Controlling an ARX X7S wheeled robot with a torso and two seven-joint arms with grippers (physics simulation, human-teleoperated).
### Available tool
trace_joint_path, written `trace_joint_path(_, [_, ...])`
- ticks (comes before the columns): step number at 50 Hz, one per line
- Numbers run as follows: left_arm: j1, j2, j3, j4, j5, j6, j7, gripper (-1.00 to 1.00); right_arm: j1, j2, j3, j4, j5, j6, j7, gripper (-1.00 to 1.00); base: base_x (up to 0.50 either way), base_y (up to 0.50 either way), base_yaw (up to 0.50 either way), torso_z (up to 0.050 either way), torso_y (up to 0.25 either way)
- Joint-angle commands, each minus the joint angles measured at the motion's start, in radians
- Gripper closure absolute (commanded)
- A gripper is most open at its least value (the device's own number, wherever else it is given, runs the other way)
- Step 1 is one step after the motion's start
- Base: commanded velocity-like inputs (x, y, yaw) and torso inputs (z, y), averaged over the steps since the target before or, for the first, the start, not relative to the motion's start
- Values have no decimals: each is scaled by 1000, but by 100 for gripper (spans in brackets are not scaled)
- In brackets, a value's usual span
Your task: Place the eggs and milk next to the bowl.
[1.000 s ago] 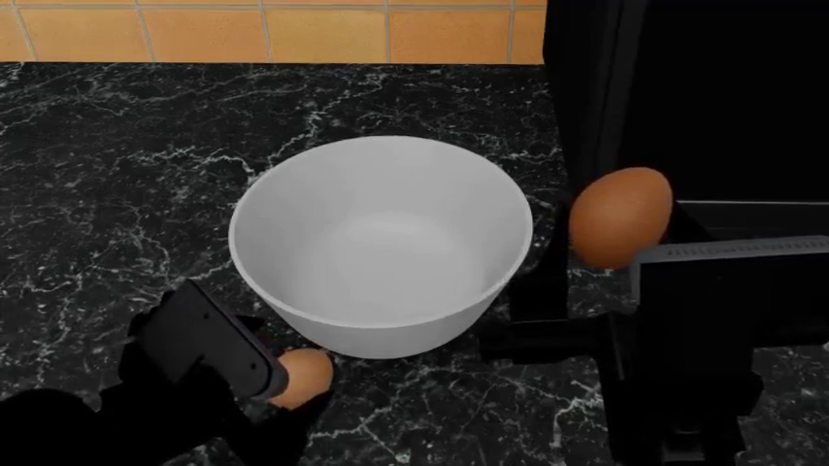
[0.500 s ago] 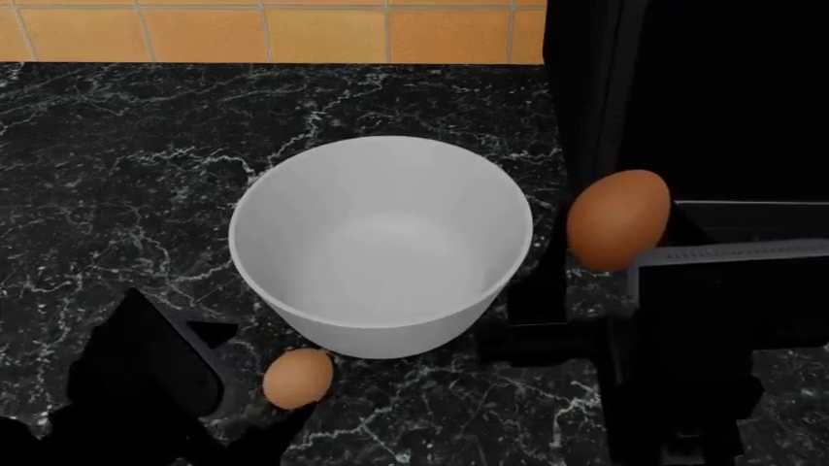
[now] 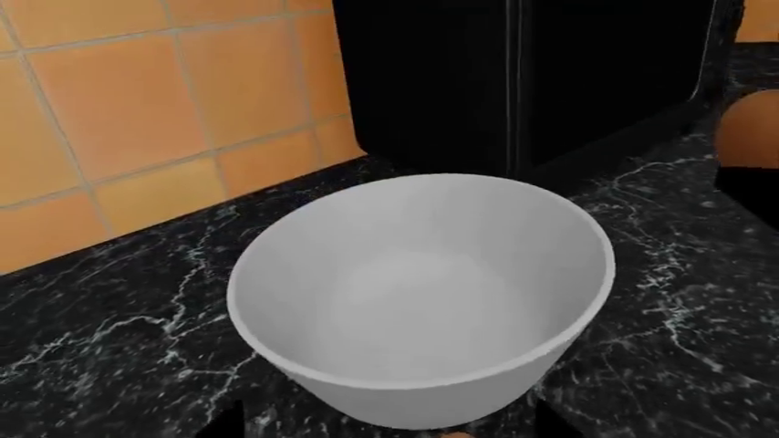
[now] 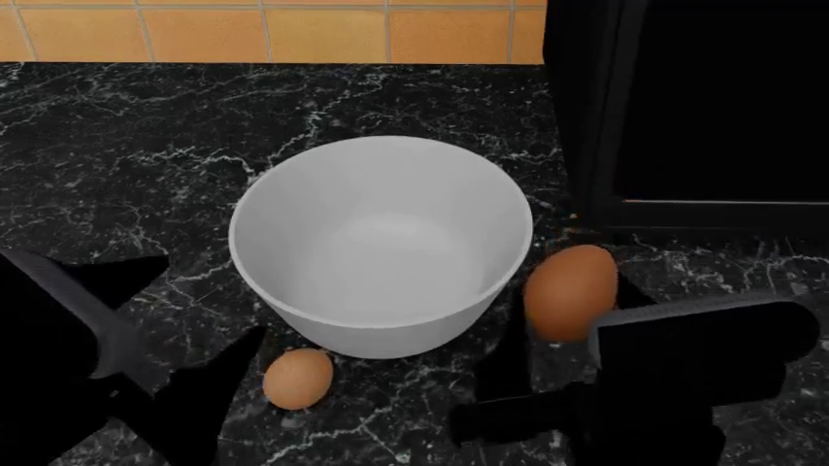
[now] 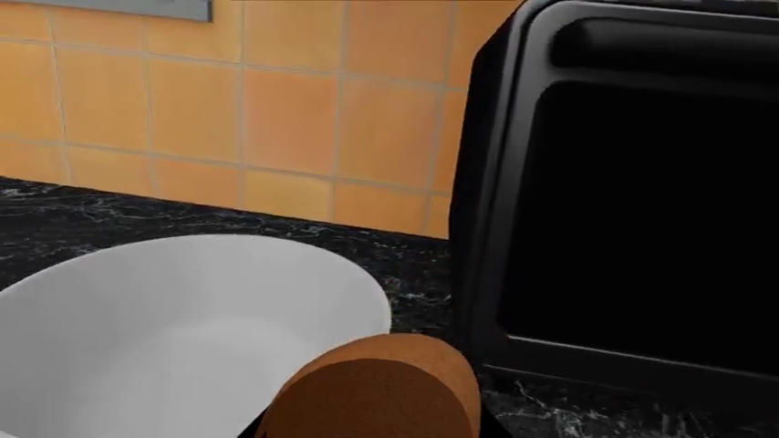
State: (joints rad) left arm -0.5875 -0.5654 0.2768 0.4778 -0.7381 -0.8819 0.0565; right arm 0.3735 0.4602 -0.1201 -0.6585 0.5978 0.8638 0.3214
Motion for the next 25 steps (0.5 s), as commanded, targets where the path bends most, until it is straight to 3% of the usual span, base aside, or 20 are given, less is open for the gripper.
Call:
trace_joint_path(1, [17, -7, -84, 41, -33, 24, -38, -100, -29, 17, -29, -10, 6, 35, -37, 100, 0, 0, 0, 0, 0])
trace_joint_path(10, [52, 8, -152, 53, -33, 101, -52, -100, -26, 29, -73, 14, 9, 41, -73, 100, 0, 0, 0, 0, 0])
trace_joint_path(25, [61, 7, -139, 31, 5, 136, -49, -100, -15, 29, -138, 76, 6, 52, -112, 100, 0, 0, 0, 0, 0])
